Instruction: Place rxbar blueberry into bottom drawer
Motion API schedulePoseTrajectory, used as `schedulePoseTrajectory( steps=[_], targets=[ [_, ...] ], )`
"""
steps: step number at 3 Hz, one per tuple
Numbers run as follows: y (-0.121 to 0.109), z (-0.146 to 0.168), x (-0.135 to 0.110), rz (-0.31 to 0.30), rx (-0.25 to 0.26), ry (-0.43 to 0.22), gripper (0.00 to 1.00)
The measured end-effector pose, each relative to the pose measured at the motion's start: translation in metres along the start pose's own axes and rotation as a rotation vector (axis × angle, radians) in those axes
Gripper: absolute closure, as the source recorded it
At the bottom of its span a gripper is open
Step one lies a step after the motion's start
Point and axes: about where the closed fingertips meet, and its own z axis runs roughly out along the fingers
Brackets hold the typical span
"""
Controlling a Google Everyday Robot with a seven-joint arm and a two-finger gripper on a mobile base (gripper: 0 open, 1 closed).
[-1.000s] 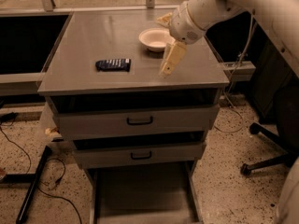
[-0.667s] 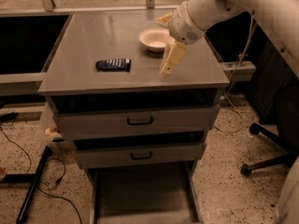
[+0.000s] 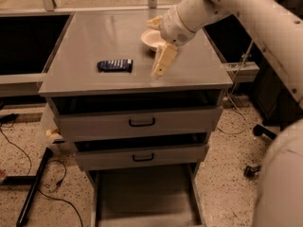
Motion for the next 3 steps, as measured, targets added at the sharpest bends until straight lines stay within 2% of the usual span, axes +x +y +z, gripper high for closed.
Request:
schedulePoseTrajectory(
  steps=[2, 3],
  targets=[
    [-0.018, 0.034, -0.007, -0.019, -0.056, -0.062, 0.00],
    [-0.025, 0.047, -0.013, 0.012, -0.090, -0.110, 0.00]
  ],
)
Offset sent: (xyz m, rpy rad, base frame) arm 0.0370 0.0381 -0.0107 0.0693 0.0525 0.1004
